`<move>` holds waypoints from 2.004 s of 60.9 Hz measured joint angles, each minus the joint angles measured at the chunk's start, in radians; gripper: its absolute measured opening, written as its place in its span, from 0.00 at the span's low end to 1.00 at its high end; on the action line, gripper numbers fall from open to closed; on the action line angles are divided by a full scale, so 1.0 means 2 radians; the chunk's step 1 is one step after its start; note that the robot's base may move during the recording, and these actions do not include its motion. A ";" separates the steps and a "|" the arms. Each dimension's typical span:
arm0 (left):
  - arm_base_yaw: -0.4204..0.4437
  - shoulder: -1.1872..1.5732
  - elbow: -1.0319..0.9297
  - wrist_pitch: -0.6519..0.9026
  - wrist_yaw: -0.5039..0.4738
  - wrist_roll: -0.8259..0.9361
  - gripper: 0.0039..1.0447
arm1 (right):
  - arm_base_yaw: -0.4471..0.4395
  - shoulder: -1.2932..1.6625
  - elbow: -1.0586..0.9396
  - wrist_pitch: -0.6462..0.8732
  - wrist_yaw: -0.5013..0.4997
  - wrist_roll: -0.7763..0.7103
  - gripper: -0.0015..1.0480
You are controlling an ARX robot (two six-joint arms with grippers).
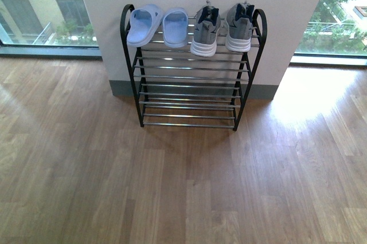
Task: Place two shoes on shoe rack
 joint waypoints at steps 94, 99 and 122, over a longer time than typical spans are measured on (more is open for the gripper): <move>0.000 0.000 0.000 0.000 0.000 0.000 0.91 | 0.000 0.000 0.000 0.000 -0.001 0.000 0.91; 0.000 0.000 0.000 0.000 0.000 0.000 0.91 | 0.000 0.000 0.000 0.000 -0.001 0.000 0.91; 0.000 0.000 0.000 0.000 0.000 0.000 0.91 | 0.000 0.000 0.000 0.000 -0.001 0.000 0.91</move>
